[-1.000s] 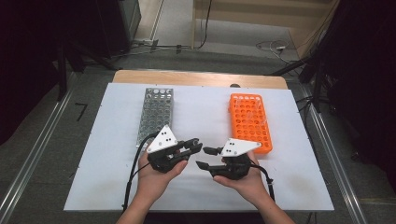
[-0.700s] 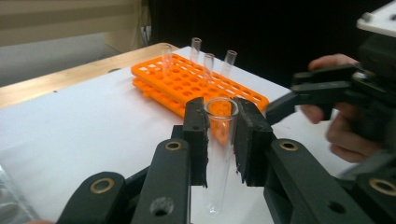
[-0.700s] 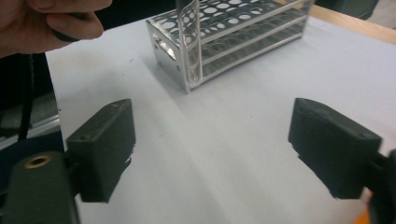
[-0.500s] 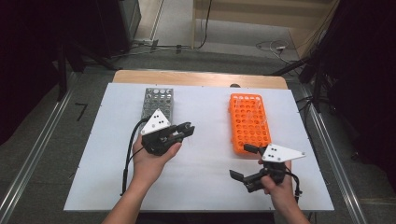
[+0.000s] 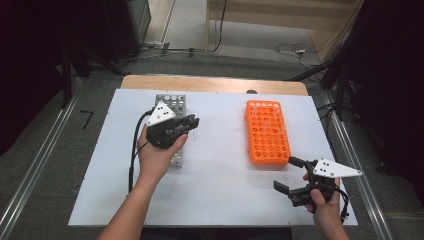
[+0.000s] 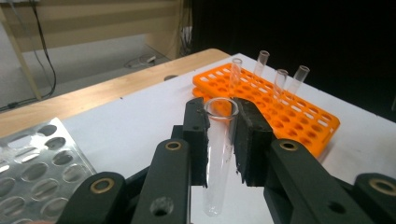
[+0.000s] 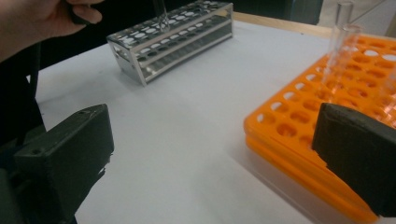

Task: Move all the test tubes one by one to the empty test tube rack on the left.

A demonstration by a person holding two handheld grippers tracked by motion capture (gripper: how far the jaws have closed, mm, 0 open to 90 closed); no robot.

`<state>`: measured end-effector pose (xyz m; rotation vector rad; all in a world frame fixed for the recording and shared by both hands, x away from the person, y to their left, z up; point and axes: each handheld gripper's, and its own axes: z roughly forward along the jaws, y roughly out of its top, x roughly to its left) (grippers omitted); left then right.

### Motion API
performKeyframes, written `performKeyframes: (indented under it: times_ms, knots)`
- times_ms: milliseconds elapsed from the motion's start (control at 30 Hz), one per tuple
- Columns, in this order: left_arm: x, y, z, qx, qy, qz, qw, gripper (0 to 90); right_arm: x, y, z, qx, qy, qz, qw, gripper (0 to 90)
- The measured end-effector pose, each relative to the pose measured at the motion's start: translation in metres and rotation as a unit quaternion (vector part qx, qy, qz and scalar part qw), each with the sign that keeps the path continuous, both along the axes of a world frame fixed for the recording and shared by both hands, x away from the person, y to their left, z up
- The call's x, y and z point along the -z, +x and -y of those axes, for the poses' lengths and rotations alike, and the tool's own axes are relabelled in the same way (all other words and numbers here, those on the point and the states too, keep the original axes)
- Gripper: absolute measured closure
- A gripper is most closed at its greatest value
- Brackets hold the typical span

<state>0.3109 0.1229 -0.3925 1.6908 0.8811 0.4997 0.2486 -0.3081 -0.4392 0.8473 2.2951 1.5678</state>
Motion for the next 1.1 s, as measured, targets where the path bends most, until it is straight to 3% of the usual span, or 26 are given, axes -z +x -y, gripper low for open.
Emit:
performKeyframes:
  times_ms: [267, 500, 600, 833, 1100]
  knots:
    - [-0.004, 0.016, -0.013, -0.03, -0.006, 0.0, 0.9995, 76.8, 0.011, 0.007, 0.017, 0.011, -0.004, -0.017, 0.9998, 0.0]
    - [-0.015, 0.035, -0.033, -0.062, -0.003, 0.008, 0.998, 76.8, 0.014, 0.01, 0.019, 0.015, -0.002, -0.024, 0.9996, 0.0]
    - [-0.016, 0.036, -0.034, -0.064, -0.003, 0.009, 0.9979, 76.8, 0.015, 0.01, 0.019, 0.015, -0.003, -0.024, 0.9996, 0.0]
    - [-0.02, 0.066, -0.045, -0.092, -0.008, 0.014, 0.9956, 76.8, 0.019, 0.011, 0.017, 0.014, -0.006, -0.028, 0.9995, 0.0]
    - [-0.011, 0.1, -0.049, -0.124, -0.01, 0.009, 0.9922, 76.8, 0.021, 0.012, 0.015, 0.012, -0.007, -0.03, 0.9994, 0.0]
